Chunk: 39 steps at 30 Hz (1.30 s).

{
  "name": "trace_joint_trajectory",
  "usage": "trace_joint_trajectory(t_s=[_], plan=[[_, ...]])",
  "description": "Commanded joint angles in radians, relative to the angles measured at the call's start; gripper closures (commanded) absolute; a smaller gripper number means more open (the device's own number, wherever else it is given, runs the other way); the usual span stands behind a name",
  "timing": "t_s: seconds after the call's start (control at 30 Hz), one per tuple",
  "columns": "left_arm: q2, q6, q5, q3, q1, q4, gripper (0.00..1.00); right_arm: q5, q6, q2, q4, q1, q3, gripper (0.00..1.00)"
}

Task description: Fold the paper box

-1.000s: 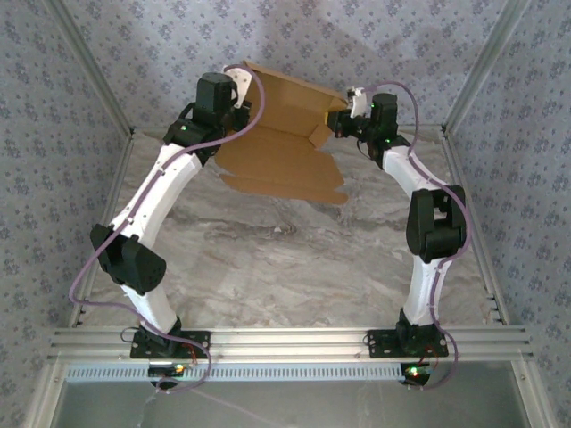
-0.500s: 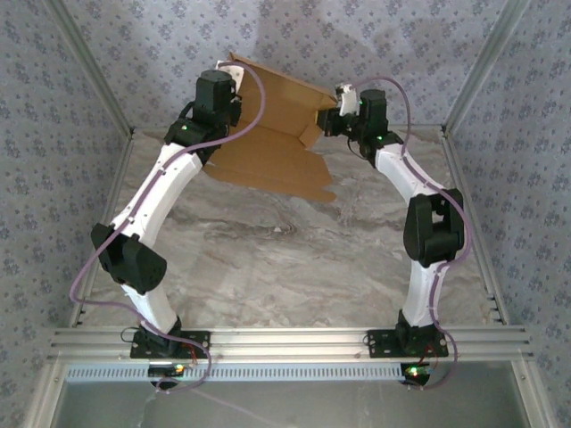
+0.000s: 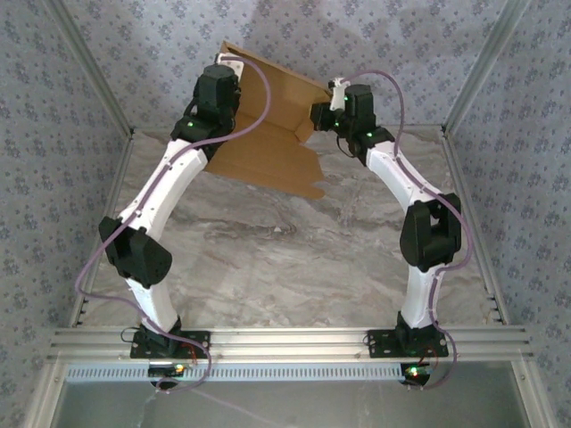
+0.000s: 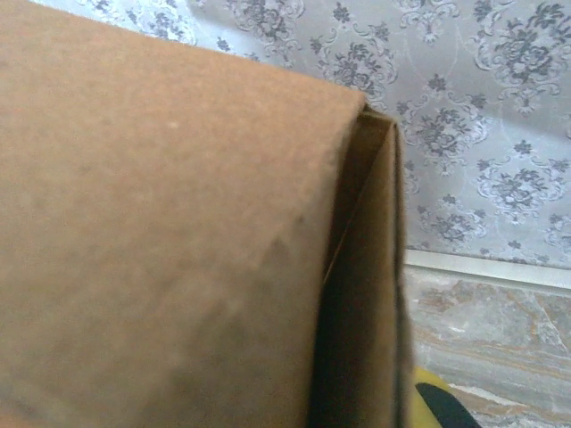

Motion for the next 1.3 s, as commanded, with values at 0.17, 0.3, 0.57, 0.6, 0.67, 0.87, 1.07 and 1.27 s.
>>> trace_joint_trajectory(t_s=[0.17,0.3,0.57,0.6,0.67,0.87,1.07,1.27], plan=[[0.071,0.031,-0.096,0.023,-0.058,0.136,1.0,0.052,0.016,-0.058,-0.007,0.069,0.052,1.0],[0.07,-0.04,-0.096,0.005,-0.058,0.138,1.0,0.073,0.04,-0.056,0.007,0.076,0.049,1.0],[0.076,-0.074,-0.149,-0.02,-0.059,0.206,1.0,0.133,0.071,-0.059,0.016,0.089,0.042,1.0],[0.075,-0.074,-0.151,-0.026,-0.059,0.225,1.0,0.136,0.076,-0.058,0.017,0.091,0.041,1.0],[0.076,-0.071,-0.148,-0.025,-0.062,0.24,1.0,0.14,0.079,-0.055,0.02,0.095,0.042,1.0],[0.055,-0.076,-0.1,-0.074,-0.079,0.243,0.9,0.136,0.083,-0.053,0.028,0.088,0.038,1.0],[-0.011,-0.112,-0.03,-0.129,-0.069,0.203,0.54,0.043,0.071,-0.055,0.056,0.053,0.018,1.0],[-0.072,-0.184,0.133,-0.12,-0.049,0.071,0.19,-0.008,0.042,-0.049,0.052,-0.003,-0.003,1.0]])
